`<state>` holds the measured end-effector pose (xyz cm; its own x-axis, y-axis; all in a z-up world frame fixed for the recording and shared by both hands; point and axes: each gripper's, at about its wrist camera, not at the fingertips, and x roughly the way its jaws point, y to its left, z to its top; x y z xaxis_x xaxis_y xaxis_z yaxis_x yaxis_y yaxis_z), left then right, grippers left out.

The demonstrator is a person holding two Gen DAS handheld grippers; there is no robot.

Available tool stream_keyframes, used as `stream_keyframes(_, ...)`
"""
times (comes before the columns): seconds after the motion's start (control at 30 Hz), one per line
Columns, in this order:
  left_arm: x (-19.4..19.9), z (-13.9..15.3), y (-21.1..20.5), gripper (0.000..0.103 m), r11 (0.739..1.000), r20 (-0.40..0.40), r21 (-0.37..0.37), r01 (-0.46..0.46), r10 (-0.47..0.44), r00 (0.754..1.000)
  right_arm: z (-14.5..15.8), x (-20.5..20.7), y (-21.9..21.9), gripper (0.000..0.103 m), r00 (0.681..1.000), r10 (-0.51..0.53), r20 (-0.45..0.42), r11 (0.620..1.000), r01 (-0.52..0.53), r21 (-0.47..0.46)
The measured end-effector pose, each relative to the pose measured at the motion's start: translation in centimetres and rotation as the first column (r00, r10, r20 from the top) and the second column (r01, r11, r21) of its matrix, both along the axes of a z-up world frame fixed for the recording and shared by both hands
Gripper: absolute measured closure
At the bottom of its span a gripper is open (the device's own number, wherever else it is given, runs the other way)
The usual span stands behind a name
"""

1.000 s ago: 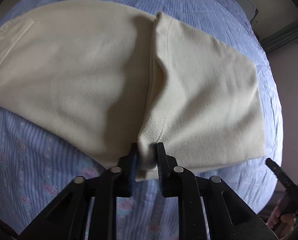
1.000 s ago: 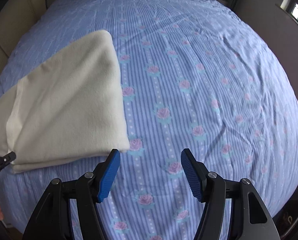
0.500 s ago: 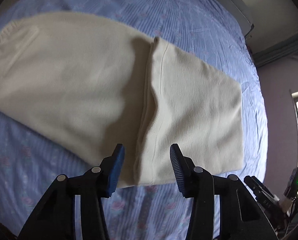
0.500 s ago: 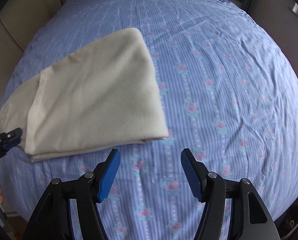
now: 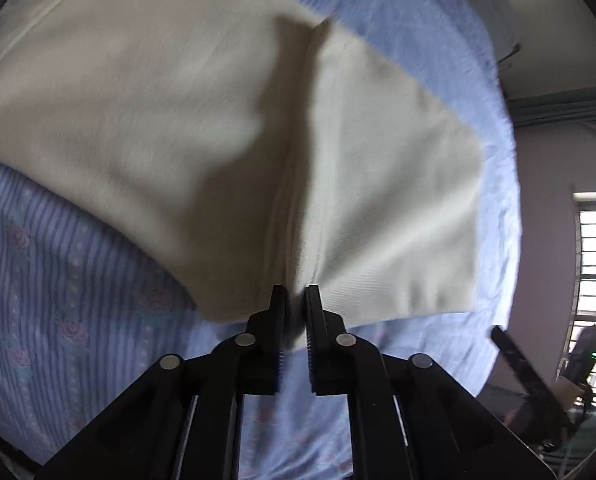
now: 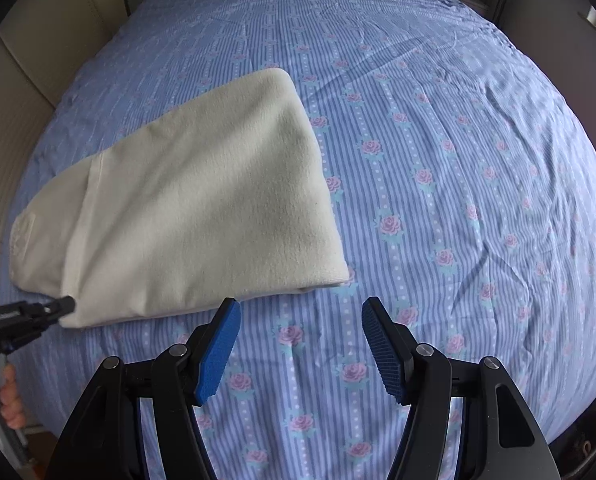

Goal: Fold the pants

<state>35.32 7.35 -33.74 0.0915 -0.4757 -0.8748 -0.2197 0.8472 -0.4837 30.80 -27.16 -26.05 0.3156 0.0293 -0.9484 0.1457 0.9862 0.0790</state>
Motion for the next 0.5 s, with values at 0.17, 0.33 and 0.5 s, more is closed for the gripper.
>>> stream_keyframes(0.17,0.7,0.9,-0.6,0.05,0.991,0.029,0.096,0.095,-0.098,0.995,0.8,-0.1,0.8,0.04,0.999,0.038,0.026,0.999,-0.038,-0.018)
stream_keyframes(0.33,2.8,2.5,-0.2,0.048,0.988,0.141,0.099,0.117,-0.13,0.981,0.5,0.0,0.9,0.04,1.0,0.03,0.006,0.999,-0.03,-0.029)
stream_keyframes(0.5,8.4,3.2,-0.5,0.048,0.98,0.258,0.106,0.167,-0.19,0.947,0.7,0.9,2.2,0.039,1.0,0.012,0.009,0.998,-0.013,0.054)
